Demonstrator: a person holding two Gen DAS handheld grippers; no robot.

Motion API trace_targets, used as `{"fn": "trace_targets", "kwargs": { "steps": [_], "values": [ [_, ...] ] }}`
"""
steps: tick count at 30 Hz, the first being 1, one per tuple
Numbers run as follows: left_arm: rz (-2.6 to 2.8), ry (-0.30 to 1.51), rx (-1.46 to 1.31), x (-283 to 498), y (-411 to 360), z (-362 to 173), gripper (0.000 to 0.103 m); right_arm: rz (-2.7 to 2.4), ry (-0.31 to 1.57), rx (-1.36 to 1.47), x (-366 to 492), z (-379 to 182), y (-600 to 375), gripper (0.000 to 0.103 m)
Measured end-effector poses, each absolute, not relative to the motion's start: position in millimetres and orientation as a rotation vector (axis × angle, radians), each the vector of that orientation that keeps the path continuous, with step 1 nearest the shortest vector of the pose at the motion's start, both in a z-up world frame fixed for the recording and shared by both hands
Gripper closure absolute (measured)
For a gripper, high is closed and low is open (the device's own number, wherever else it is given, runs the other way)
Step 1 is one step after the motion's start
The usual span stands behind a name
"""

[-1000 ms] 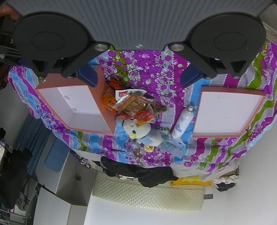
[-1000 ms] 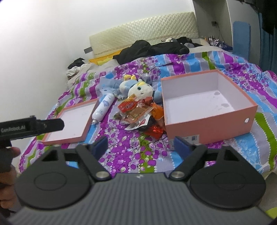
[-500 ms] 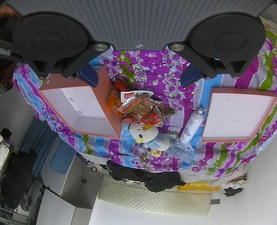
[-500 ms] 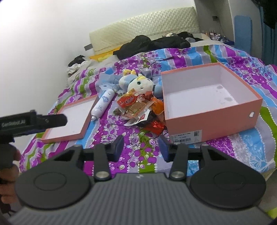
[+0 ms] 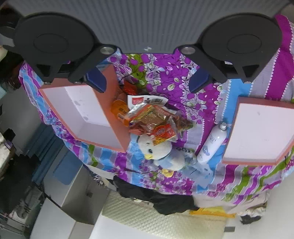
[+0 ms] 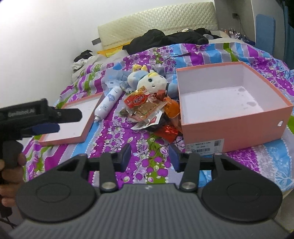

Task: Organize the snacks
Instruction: 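Reach both tools into the snack pile and close on packets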

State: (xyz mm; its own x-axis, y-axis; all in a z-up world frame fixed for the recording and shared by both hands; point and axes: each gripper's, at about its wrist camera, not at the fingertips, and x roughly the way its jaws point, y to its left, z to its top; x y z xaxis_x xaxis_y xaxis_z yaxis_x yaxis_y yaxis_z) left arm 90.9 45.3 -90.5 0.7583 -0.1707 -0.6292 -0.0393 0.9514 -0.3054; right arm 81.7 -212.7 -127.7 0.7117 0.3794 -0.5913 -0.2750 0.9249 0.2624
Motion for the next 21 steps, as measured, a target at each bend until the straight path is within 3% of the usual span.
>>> {"fn": "trace_targets", "kwargs": {
  "steps": [19, 21],
  "values": [
    [-0.109, 0.779, -0.395, 209.9, 92.4, -162.0, 0.016, 0.346, 0.780, 0.318, 167.3, -190.8, -165.4, 0.054],
    [-0.112, 0.774, -0.387, 229.2, 98.6, -168.9, 0.023, 0.331, 0.781, 0.336, 181.4, -197.6, -158.4, 0.054]
  ]
}}
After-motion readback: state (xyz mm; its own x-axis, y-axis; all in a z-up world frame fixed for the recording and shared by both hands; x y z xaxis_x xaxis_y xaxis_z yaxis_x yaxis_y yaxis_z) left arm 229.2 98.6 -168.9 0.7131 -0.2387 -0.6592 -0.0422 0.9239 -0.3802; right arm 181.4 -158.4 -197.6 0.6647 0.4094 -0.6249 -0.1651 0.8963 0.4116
